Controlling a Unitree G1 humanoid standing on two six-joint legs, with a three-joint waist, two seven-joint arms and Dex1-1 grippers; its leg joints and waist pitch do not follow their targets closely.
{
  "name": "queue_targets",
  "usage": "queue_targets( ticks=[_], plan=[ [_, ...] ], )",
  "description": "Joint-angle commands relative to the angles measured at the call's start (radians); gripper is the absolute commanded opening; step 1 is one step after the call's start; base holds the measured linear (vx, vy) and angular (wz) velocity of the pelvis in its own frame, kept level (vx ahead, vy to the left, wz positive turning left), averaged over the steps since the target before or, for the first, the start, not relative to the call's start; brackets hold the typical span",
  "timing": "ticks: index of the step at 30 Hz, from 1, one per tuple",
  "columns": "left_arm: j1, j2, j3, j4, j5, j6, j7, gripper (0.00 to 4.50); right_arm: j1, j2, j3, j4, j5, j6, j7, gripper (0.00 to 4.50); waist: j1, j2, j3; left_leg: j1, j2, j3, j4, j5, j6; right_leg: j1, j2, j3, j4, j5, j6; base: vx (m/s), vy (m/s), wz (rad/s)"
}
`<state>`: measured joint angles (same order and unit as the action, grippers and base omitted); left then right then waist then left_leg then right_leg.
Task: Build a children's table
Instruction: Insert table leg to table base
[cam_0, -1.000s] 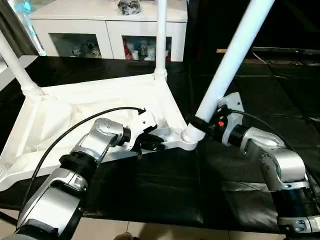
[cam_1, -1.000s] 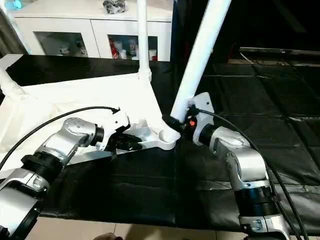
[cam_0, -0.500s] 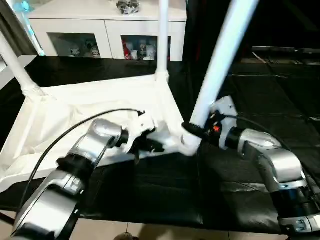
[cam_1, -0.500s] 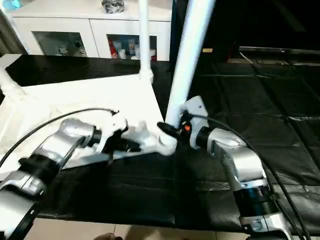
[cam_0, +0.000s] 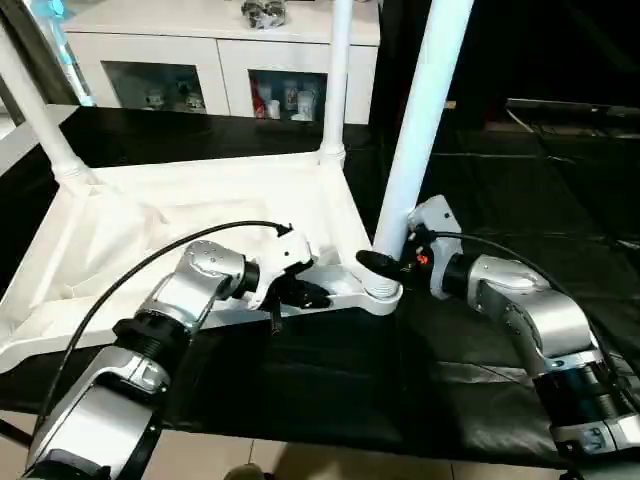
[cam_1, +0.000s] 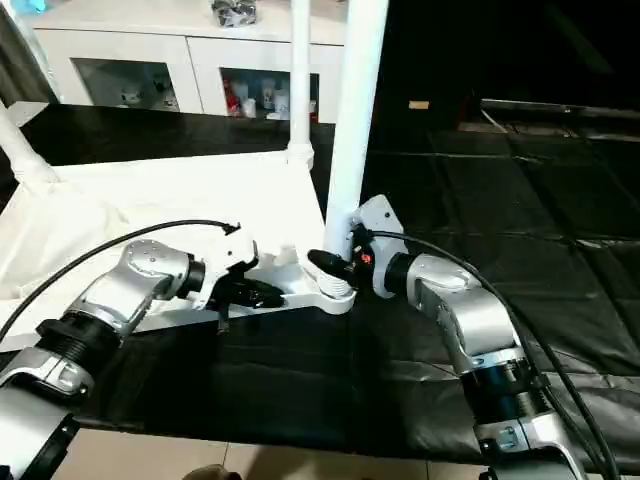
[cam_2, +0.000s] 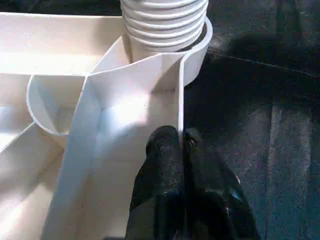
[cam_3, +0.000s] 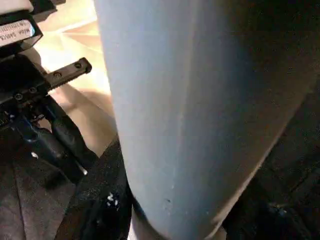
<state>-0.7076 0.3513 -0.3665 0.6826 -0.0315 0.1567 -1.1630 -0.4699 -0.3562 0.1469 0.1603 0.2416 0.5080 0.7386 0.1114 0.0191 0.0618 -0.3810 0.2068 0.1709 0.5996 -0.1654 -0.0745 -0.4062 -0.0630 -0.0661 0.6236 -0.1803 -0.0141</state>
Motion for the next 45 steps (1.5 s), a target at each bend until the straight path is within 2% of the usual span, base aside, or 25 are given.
queue_targets(
  ticks=[1, 7, 15, 22, 31, 39, 45],
  plan=[
    [0.008, 0.004, 0.025, -0.02, 0.006, 0.016, 0.026, 0.0, -0.005, -0.009, 0.013, 0.021, -0.012, 0.001, 0.005, 1.93, 0.001, -0.017, -0.073, 0.018, 0.02, -0.003, -0.07, -0.207, -0.002, 0.049, -0.08, 0.048, -0.089, -0.317, -0.144, 0.0, 0.0, 0.0],
    [0.003, 0.005, 0.029, -0.011, 0.011, 0.018, 0.045, 0.0, -0.009, -0.01, 0.015, 0.029, -0.015, 0.007, 0.003, 1.93, 0.0, -0.018, -0.073, 0.018, 0.021, -0.004, -0.071, -0.21, -0.005, 0.049, -0.078, 0.048, -0.086, -0.292, -0.152, 0.0, 0.0, 0.0],
    [-0.006, 0.008, 0.036, -0.004, 0.014, 0.021, 0.047, 0.0, -0.005, -0.012, -0.003, 0.018, -0.011, 0.008, 0.003, 1.93, 0.001, -0.02, -0.072, 0.018, 0.02, -0.004, -0.071, -0.22, -0.006, 0.048, -0.079, 0.047, -0.092, -0.331, -0.14, 0.0, 0.0, 0.0],
    [-0.016, 0.006, 0.038, 0.003, 0.013, 0.015, 0.05, 0.0, -0.004, -0.013, -0.007, 0.018, -0.009, 0.007, 0.001, 1.93, 0.0, -0.021, -0.073, 0.017, 0.02, -0.004, -0.071, -0.21, -0.006, 0.049, -0.078, 0.047, -0.088, -0.3, -0.149, 0.0, 0.0, 0.0],
    [-0.03, 0.006, 0.046, 0.017, 0.016, 0.01, 0.054, 0.0, -0.009, 0.0, -0.026, 0.036, 0.0, 0.002, -0.014, 1.93, 0.001, -0.017, -0.075, 0.016, 0.02, -0.003, -0.07, -0.199, -0.002, 0.05, -0.078, 0.047, -0.085, -0.265, -0.16, 0.0, 0.0, 0.0],
    [-0.039, 0.003, 0.054, 0.02, 0.007, 0.014, 0.046, 0.0, -0.028, 0.037, -0.088, 0.124, 0.079, 0.048, 0.011, 1.93, -0.001, -0.011, -0.074, 0.017, 0.019, -0.005, -0.071, -0.22, -0.008, 0.051, -0.078, 0.045, -0.088, -0.288, -0.164, 0.0, 0.0, 0.0],
    [-0.069, -0.01, 0.08, 0.051, -0.001, 0.025, 0.086, 0.0, -0.013, 0.053, -0.133, 0.192, 0.096, 0.026, 0.0, 1.93, 0.004, -0.01, -0.076, 0.017, 0.019, -0.005, -0.069, -0.216, -0.008, 0.051, -0.079, 0.045, -0.087, -0.266, -0.175, 0.0, 0.0, 0.0]
  ],
)
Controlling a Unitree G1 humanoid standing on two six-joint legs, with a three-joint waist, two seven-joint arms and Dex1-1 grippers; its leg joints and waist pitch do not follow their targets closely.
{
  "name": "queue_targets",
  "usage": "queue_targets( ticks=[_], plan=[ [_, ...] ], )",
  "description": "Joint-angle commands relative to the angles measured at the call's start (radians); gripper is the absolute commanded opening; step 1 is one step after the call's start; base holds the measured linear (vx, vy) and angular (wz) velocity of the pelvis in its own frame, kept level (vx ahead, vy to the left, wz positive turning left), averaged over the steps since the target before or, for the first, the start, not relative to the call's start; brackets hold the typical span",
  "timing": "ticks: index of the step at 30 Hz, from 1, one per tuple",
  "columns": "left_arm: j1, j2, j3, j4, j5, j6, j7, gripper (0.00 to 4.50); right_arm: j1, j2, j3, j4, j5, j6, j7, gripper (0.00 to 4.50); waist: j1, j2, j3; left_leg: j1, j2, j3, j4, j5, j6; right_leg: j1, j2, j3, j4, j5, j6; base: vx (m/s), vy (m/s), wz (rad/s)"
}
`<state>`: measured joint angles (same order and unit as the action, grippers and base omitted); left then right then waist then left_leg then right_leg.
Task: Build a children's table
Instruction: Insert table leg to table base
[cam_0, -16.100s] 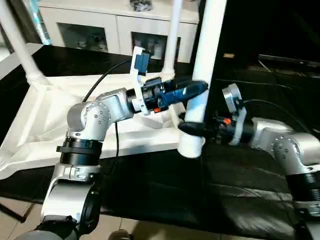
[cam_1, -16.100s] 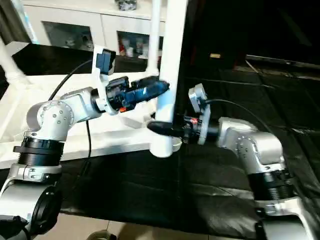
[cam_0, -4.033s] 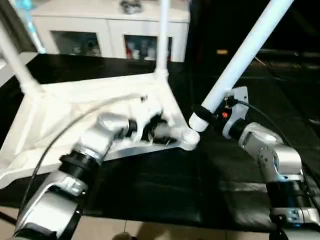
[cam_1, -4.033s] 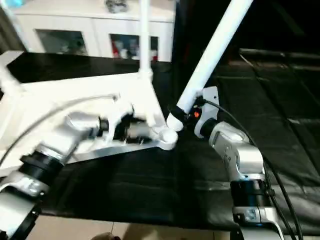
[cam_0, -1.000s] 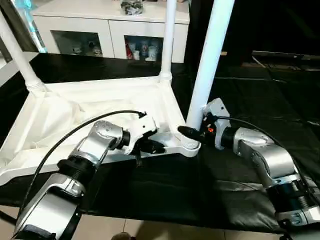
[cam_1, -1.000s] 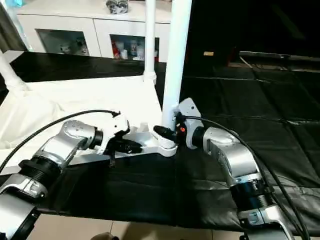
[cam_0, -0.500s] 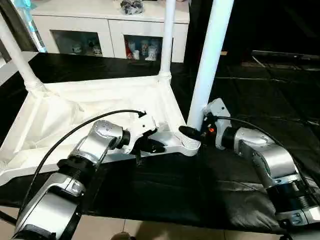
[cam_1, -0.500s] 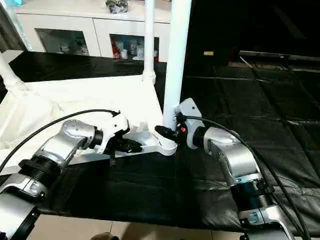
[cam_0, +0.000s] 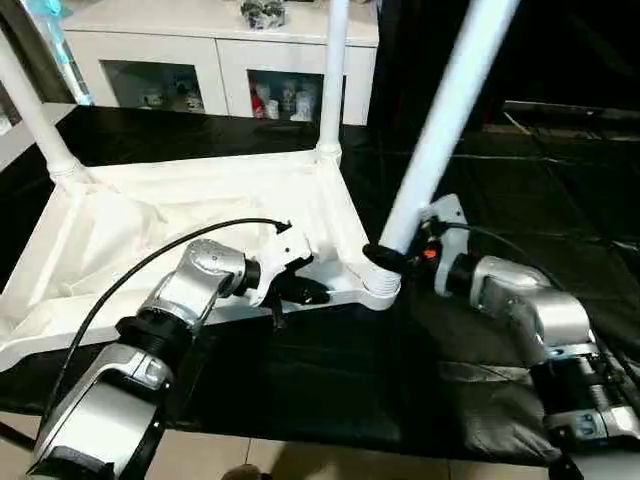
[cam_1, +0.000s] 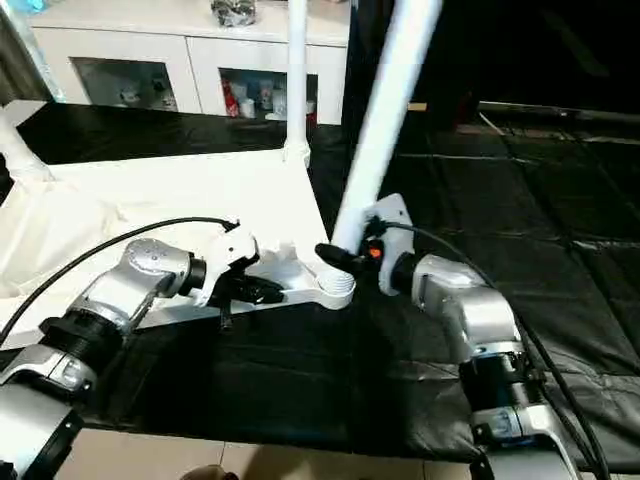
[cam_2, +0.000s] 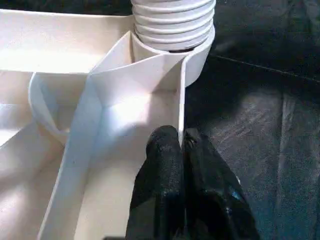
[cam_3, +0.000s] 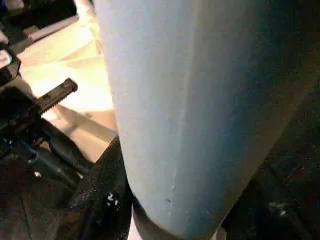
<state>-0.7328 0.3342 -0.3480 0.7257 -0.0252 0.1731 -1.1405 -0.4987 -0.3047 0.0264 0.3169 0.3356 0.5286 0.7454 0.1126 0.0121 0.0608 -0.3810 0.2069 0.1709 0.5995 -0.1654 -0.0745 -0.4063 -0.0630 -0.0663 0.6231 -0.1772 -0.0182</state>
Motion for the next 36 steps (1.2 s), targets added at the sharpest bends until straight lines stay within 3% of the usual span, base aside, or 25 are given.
queue_targets(
  ticks=[1, 5, 9, 13, 14, 15, 17, 18, 19, 20, 21, 23, 24, 28, 29, 32, 33, 36],
  plan=[
    [-0.044, 0.007, 0.062, 0.008, -0.007, 0.008, 0.063, 0.0, 0.016, 0.002, -0.013, 0.036, 0.002, 0.006, -0.007, 1.93, 0.003, -0.002, -0.075, 0.019, 0.02, -0.005, -0.07, -0.221, -0.01, 0.051, -0.08, 0.045, -0.088, -0.273, -0.172, 0.0, 0.0, 0.0],
    [-0.072, -0.003, 0.079, 0.042, 0.0, 0.004, 0.11, 0.0, 0.05, 0.029, -0.079, 0.08, 0.05, -0.039, -0.015, 1.93, 0.005, 0.001, -0.077, 0.017, 0.019, -0.005, -0.069, -0.212, -0.008, 0.053, -0.081, 0.044, -0.086, -0.247, -0.181, 0.0, 0.0, 0.0],
    [-0.095, -0.009, 0.09, 0.07, 0.001, 0.002, 0.135, 0.0, 0.116, 0.044, -0.083, 0.061, 0.052, -0.099, 0.001, 1.93, 0.008, 0.003, -0.079, 0.015, 0.02, -0.007, -0.069, -0.205, 0.0, 0.056, -0.08, 0.042, -0.08, -0.197, -0.198, 0.0, 0.0, 0.0],
    [-0.111, -0.01, 0.097, 0.091, 0.001, 0.001, 0.152, 0.0, 0.177, 0.07, -0.09, 0.017, 0.062, -0.126, -0.009, 1.93, 0.015, 0.005, -0.076, 0.018, 0.021, -0.008, -0.073, -0.239, 0.003, 0.055, -0.081, 0.042, -0.087, -0.239, -0.19, 0.0, 0.0, 0.0],
    [-0.115, -0.01, 0.1, 0.096, 0.001, 0.001, 0.157, 0.0, 0.199, 0.07, -0.077, 0.001, 0.046, -0.153, -0.009, 1.93, 0.017, 0.012, -0.075, 0.019, 0.022, -0.009, -0.073, -0.253, -0.001, 0.052, -0.082, 0.042, -0.088, -0.255, -0.187, 0.0, 0.0, 0.0],
    [-0.117, -0.01, 0.101, 0.1, 0.001, 0.0, 0.161, 0.0, 0.215, 0.069, -0.067, -0.01, 0.034, -0.173, -0.009, 1.93, 0.013, 0.006, -0.072, 0.014, 0.02, -0.011, -0.076, -0.268, -0.005, 0.057, -0.082, 0.04, -0.092, -0.289, -0.173, 0.0, 0.0, 0.0],
    [-0.123, -0.011, 0.105, 0.112, 0.005, -0.004, 0.171, 0.0, 0.25, 0.053, -0.021, -0.03, -0.018, -0.239, -0.003, 1.93, 0.006, 0.007, -0.071, 0.012, 0.018, -0.013, -0.079, -0.279, -0.01, 0.058, -0.081, 0.038, -0.097, -0.325, -0.154, 0.0, 0.0, 0.0],
    [-0.124, -0.012, 0.106, 0.118, 0.007, -0.009, 0.179, 0.0, 0.272, 0.029, 0.027, -0.046, -0.067, -0.271, 0.002, 1.93, 0.004, 0.008, -0.075, 0.012, 0.02, -0.014, -0.079, -0.268, -0.015, 0.059, -0.082, 0.038, -0.099, -0.319, -0.153, 0.0, 0.0, 0.0],
    [-0.124, -0.012, 0.106, 0.118, 0.007, -0.009, 0.179, 0.0, 0.272, 0.029, 0.027, -0.046, -0.067, -0.271, 0.002, 1.93, 0.004, 0.007, -0.077, 0.016, 0.019, -0.011, -0.076, -0.264, -0.005, 0.057, -0.081, 0.04, -0.099, -0.284, -0.164, 0.0, 0.0, 0.0],
    [-0.124, -0.012, 0.106, 0.118, 0.007, -0.009, 0.179, 0.0, 0.272, 0.029, 0.027, -0.046, -0.067, -0.271, 0.002, 1.93, -0.002, 0.003, -0.073, 0.01, 0.019, -0.014, -0.078, -0.259, -0.005, 0.06, -0.079, 0.039, -0.093, -0.274, -0.166, 0.0, 0.0, 0.0],
    [-0.126, -0.014, 0.108, 0.124, 0.01, -0.016, 0.186, 0.0, 0.283, 0.002, 0.07, -0.054, -0.111, -0.29, 0.006, 1.92, -0.004, 0.005, -0.072, 0.008, 0.016, -0.013, -0.079, -0.252, 0.0, 0.06, -0.077, 0.036, -0.096, -0.286, -0.166, 0.0, 0.0, 0.0],
    [-0.125, -0.016, 0.109, 0.124, 0.01, -0.017, 0.187, 0.0, 0.281, -0.003, 0.076, -0.048, -0.122, -0.296, 0.001, 1.92, -0.004, 0.004, -0.074, 0.015, 0.018, -0.011, -0.075, -0.242, 0.006, 0.056, -0.078, 0.041, -0.095, -0.266, -0.177, 0.0, 0.0, 0.0],
    [-0.122, -0.016, 0.107, 0.121, 0.009, -0.022, 0.174, 0.0, 0.26, 0.018, 0.04, -0.048, -0.098, -0.296, -0.01, 1.92, -0.004, 0.004, -0.074, 0.014, 0.018, -0.009, -0.074, -0.237, 0.015, 0.056, -0.079, 0.042, -0.095, -0.251, -0.186, 0.0, 0.0, 0.0],
    [-0.117, -0.013, 0.096, 0.115, 0.006, -0.031, 0.155, 0.0, 0.233, 0.042, -0.004, -0.087, -0.044, -0.273, -0.014, 1.91, -0.002, 0.004, -0.077, 0.014, 0.021, -0.01, -0.074, -0.216, 0.028, 0.057, -0.078, 0.041, -0.087, -0.196, -0.21, 0.0, 0.0, 0.0],
    [-0.113, -0.011, 0.09, 0.111, 0.007, -0.038, 0.148, 0.0, 0.218, 0.048, -0.019, -0.114, -0.017, -0.257, -0.01, 1.91, -0.003, 0.0, -0.078, 0.013, 0.021, -0.009, -0.073, -0.211, 0.03, 0.057, -0.077, 0.041, -0.086, -0.186, -0.212, 0.0, 0.0, 0.0],
    [-0.091, 0.003, 0.062, 0.095, 0.033, -0.084, 0.108, 0.0, 0.167, 0.035, -0.023, -0.192, 0.031, -0.227, 0.026, 1.91, -0.001, 0.003, -0.079, 0.011, 0.022, -0.009, -0.071, -0.182, 0.04, 0.06, -0.078, 0.042, -0.08, -0.137, -0.22, 0.0, 0.0, 0.0],
    [-0.084, 0.005, 0.056, 0.09, 0.038, -0.088, 0.098, 0.0, 0.157, 0.027, -0.017, -0.203, 0.034, -0.223, 0.033, 1.91, -0.001, -0.001, -0.08, 0.01, 0.022, -0.009, -0.071, -0.169, 0.043, 0.062, -0.078, 0.042, -0.075, -0.117, -0.217, 0.0, 0.0, 0.0],
    [-0.065, 0.011, 0.037, 0.076, 0.052, -0.092, 0.069, 0.0, 0.13, 0.001, 0.001, -0.234, 0.047, -0.202, 0.059, 1.91, 0.005, -0.001, -0.079, 0.016, 0.024, -0.004, -0.07, -0.167, 0.042, 0.055, -0.079, 0.045, -0.077, -0.13, -0.212, 0.0, 0.0, 0.0]
  ],
)
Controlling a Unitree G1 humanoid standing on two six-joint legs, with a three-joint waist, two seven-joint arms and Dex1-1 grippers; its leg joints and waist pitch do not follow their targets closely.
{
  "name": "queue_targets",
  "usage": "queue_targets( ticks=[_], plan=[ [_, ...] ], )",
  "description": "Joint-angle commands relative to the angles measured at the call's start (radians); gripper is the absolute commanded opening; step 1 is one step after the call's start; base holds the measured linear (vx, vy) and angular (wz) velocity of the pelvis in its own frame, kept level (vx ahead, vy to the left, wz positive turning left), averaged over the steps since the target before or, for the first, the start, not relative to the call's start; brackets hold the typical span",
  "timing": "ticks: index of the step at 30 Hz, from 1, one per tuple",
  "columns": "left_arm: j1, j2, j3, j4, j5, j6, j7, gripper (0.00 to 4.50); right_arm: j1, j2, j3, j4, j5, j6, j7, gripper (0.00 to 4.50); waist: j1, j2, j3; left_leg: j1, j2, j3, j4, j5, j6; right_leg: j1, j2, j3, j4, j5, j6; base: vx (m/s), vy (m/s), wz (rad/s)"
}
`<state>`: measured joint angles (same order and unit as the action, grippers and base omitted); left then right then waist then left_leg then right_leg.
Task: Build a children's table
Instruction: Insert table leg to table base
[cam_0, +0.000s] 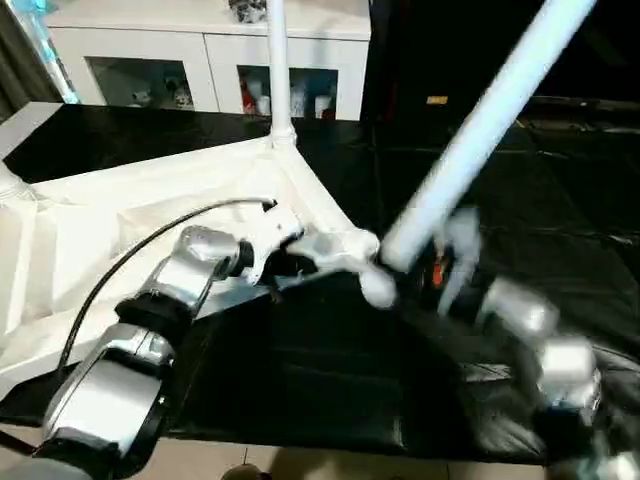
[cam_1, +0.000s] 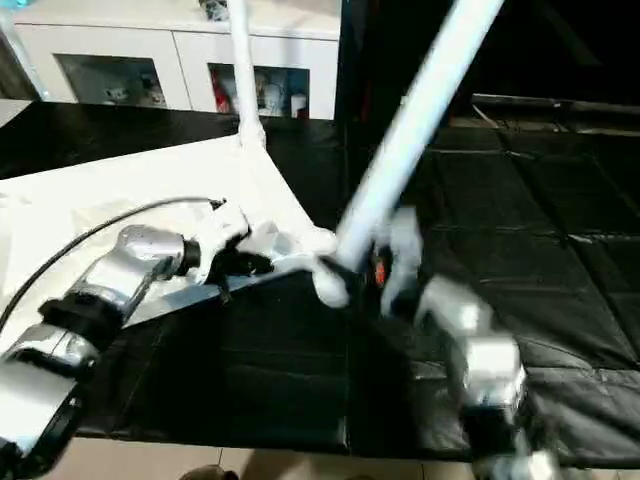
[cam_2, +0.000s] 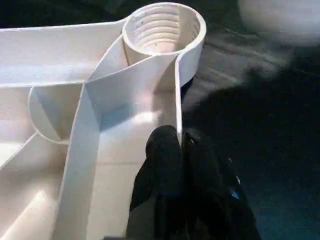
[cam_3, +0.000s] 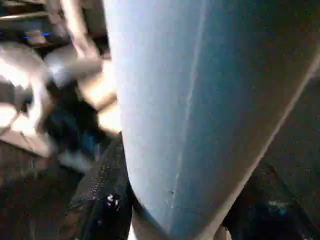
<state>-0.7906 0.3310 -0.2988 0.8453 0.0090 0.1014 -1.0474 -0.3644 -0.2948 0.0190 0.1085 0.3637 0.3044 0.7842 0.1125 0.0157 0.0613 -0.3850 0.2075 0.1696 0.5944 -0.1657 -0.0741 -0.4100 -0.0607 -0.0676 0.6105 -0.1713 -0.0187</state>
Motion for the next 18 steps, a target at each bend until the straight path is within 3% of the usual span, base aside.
queue_targets(
  ticks=[1, 6, 8, 9, 14, 18],
  plan=[
    [-0.002, 0.016, -0.018, -0.048, 0.021, -0.02, -0.031, 0.0, -0.013, -0.014, 0.012, -0.027, 0.017, 0.026, 0.024, 1.91, 0.007, -0.004, -0.078, 0.02, 0.024, -0.004, -0.066, -0.171, 0.038, 0.059, -0.082, 0.047, -0.064, -0.143, -0.211, 0.0, 0.0, 0.0],
    [0.031, 0.027, -0.051, -0.085, 0.033, -0.027, -0.079, 0.0, -0.063, -0.024, 0.021, 0.007, -0.019, 0.034, 0.023, 1.91, 0.015, -0.003, -0.077, 0.024, 0.026, -0.004, -0.069, -0.198, 0.014, 0.055, -0.085, 0.047, -0.068, -0.202, -0.199, 0.0, 0.0, 0.0],
    [0.057, 0.037, -0.062, -0.129, 0.02, -0.035, -0.126, 0.0, -0.075, -0.037, 0.047, 0.067, -0.087, 0.018, 0.015, 1.91, 0.013, -0.009, -0.078, 0.022, 0.026, -0.004, -0.069, -0.195, 0.006, 0.055, -0.086, 0.046, -0.066, -0.206, -0.197, 0.0, 0.0, 0.0],
    [0.065, 0.039, -0.064, -0.142, 0.015, -0.038, -0.139, 0.0, -0.075, -0.046, 0.06, 0.08, -0.107, 0.016, 0.015, 1.91, 0.015, -0.005, -0.077, 0.024, 0.026, -0.003, -0.069, -0.191, 0.0, 0.053, -0.085, 0.047, -0.068, -0.208, -0.197, 0.0, 0.0, 0.0],
    [0.081, 0.043, -0.064, -0.154, 0.025, -0.055, -0.131, 0.0, -0.05, -0.082, 0.106, 0.091, -0.149, 0.004, 0.019, 1.91, 0.026, -0.007, -0.077, 0.023, 0.024, -0.002, -0.068, -0.195, 0.004, 0.054, -0.083, 0.048, -0.068, -0.209, -0.178, 0.0, 0.0, 0.0],
    [0.089, 0.042, -0.06, -0.145, 0.043, -0.075, -0.095, 0.0, -0.058, -0.062, 0.097, 0.14, -0.161, -0.012, -0.033, 1.91, 0.027, -0.006, -0.076, 0.025, 0.024, -0.003, -0.069, -0.215, -0.003, 0.052, -0.085, 0.048, -0.073, -0.251, -0.166, 0.0, 0.0, 0.0]
  ],
)
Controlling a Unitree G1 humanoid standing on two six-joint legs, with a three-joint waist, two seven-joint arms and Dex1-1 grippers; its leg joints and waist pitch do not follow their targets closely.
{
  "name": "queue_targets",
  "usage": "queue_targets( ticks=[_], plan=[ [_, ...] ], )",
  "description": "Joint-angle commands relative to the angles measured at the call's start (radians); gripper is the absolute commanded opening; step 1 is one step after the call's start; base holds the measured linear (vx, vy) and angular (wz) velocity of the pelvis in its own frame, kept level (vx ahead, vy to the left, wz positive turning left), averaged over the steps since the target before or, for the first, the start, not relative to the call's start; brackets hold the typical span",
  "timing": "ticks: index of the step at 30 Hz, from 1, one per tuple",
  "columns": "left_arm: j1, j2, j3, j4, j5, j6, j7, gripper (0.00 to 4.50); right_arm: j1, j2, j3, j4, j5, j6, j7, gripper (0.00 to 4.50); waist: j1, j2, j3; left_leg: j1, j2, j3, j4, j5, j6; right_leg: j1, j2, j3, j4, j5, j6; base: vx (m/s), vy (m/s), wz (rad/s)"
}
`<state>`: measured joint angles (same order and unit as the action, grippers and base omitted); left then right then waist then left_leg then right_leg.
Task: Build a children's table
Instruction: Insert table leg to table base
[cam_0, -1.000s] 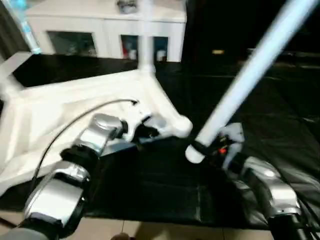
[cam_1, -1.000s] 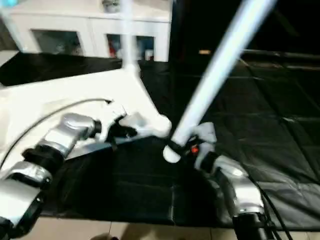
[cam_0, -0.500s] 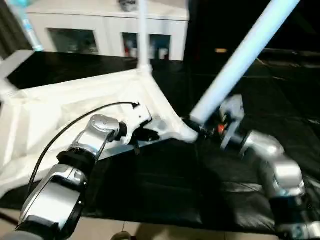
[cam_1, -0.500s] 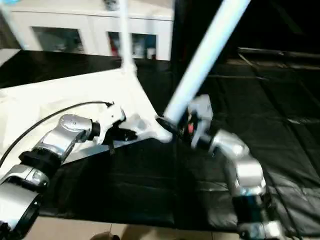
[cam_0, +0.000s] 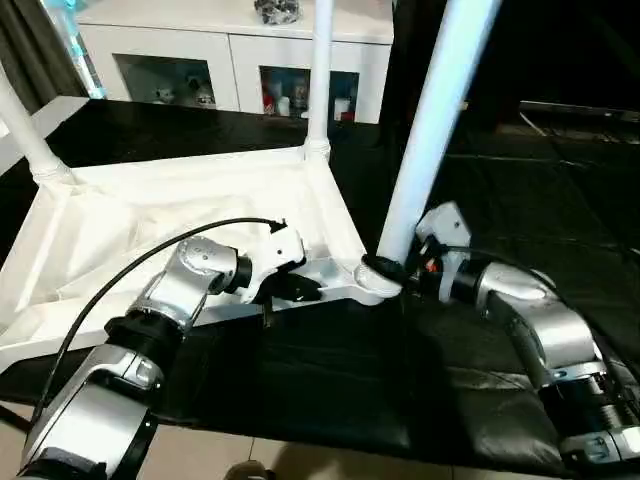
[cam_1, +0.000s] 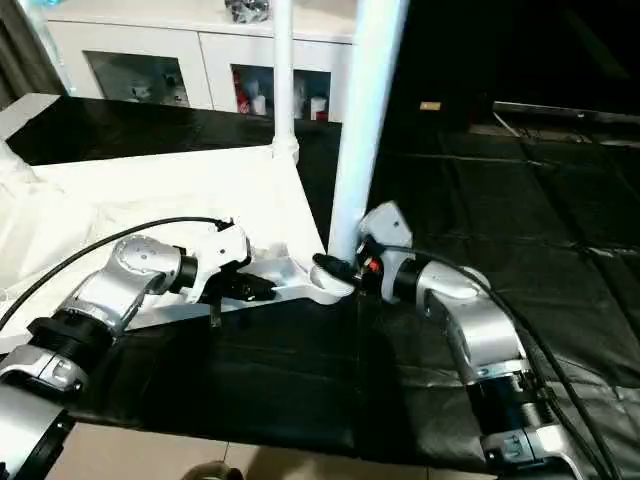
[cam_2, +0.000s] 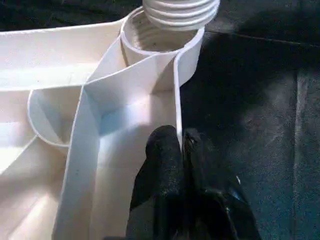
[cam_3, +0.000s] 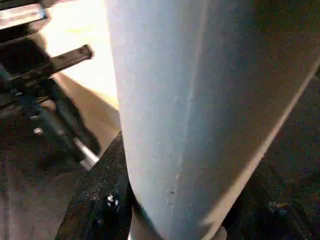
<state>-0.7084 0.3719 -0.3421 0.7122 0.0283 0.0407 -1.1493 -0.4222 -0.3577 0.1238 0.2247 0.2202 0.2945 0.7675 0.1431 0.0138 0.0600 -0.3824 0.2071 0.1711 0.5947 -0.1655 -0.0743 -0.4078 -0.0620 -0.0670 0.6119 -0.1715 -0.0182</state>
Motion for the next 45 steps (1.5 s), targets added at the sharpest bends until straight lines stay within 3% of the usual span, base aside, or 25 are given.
queue_targets(
  ticks=[1, 4, 5, 12, 17, 21, 27, 33, 40, 45],
  plan=[
    [0.008, 0.001, -0.017, -0.009, 0.029, -0.016, 0.016, 0.0, -0.005, 0.012, -0.016, 0.037, -0.013, -0.003, -0.028, 1.91, -0.005, -0.004, -0.075, 0.022, 0.024, -0.005, -0.07, -0.224, -0.005, 0.049, -0.083, 0.047, -0.076, -0.264, -0.163, 0.0, 0.0, 0.0],
    [0.024, 0.001, -0.014, -0.035, 0.024, 0.009, 0.01, 0.0, -0.018, 0.043, -0.044, 0.064, 0.013, 0.006, -0.027, 1.91, -0.007, -0.004, -0.073, 0.025, 0.026, -0.006, -0.072, -0.25, -0.01, 0.047, -0.085, 0.047, -0.08, -0.304, -0.158, 0.0, 0.0, 0.0],
    [0.028, 0.002, -0.013, -0.046, 0.021, 0.016, 0.004, 0.0, -0.02, 0.047, -0.046, 0.068, 0.017, 0.009, -0.021, 1.91, -0.006, 0.001, -0.073, 0.024, 0.026, -0.007, -0.072, -0.25, -0.011, 0.047, -0.085, 0.047, -0.079, -0.303, -0.159, 0.0, 0.0, 0.0],
    [0.029, -0.003, -0.014, -0.044, 0.029, 0.03, 0.02, 0.0, -0.016, 0.04, -0.033, 0.062, 0.032, 0.01, -0.005, 1.91, -0.006, -0.004, -0.077, 0.021, 0.025, -0.005, -0.07, -0.207, -0.001, 0.051, -0.081, 0.047, -0.069, -0.215, -0.176, 0.0, 0.0, 0.0],
    [0.02, -0.015, -0.001, -0.026, 0.031, 0.058, 0.05, 0.57, -0.026, 0.052, -0.039, 0.069, 0.03, 0.009, -0.004, 1.91, -0.007, -0.004, -0.073, 0.024, 0.024, -0.005, -0.072, -0.237, -0.004, 0.048, -0.082, 0.047, -0.077, -0.274, -0.167, 0.0, 0.0, 0.0],
    [0.016, -0.01, -0.003, -0.019, 0.045, 0.048, 0.067, 0.62, -0.03, 0.064, -0.039, 0.084, 0.026, 0.002, -0.005, 1.91, -0.008, -0.006, -0.074, 0.022, 0.024, -0.006, -0.072, -0.232, -0.005, 0.049, -0.083, 0.047, -0.079, -0.297, -0.151, 0.0, 0.0, 0.0],
    [0.001, -0.017, 0.009, -0.009, 0.037, 0.057, 0.071, 0.65, -0.035, 0.069, -0.034, 0.097, 0.022, -0.006, -0.002, 1.91, -0.009, -0.004, -0.073, 0.023, 0.024, -0.006, -0.073, -0.244, -0.007, 0.048, -0.082, 0.046, -0.08, -0.298, -0.156, 0.0, 0.0, 0.0],
    [0.005, -0.019, 0.012, -0.02, 0.028, 0.07, 0.043, 0.11, -0.03, 0.065, -0.026, 0.098, 0.012, -0.011, 0.008, 1.91, -0.009, -0.004, -0.073, 0.023, 0.024, -0.006, -0.073, -0.239, -0.004, 0.048, -0.083, 0.047, -0.08, -0.295, -0.157, 0.0, 0.0, 0.0],
    [0.017, 0.0, -0.018, -0.023, 0.051, 0.048, 0.008, 0.0, -0.041, 0.07, -0.018, 0.115, 0.006, -0.015, 0.016, 1.91, -0.011, -0.004, -0.075, 0.022, 0.024, -0.006, -0.073, -0.228, -0.003, 0.05, -0.082, 0.046, -0.075, -0.26, -0.169, 0.0, 0.0, 0.0],
    [0.029, 0.003, -0.013, -0.063, 0.02, 0.027, -0.056, 0.0, -0.065, 0.066, 0.023, 0.143, -0.022, -0.015, 0.049, 1.91, -0.02, -0.005, -0.075, 0.021, 0.024, -0.006, -0.073, -0.222, -0.001, 0.051, -0.081, 0.046, -0.072, -0.243, -0.178, 0.0, 0.0, 0.0]
  ],
)
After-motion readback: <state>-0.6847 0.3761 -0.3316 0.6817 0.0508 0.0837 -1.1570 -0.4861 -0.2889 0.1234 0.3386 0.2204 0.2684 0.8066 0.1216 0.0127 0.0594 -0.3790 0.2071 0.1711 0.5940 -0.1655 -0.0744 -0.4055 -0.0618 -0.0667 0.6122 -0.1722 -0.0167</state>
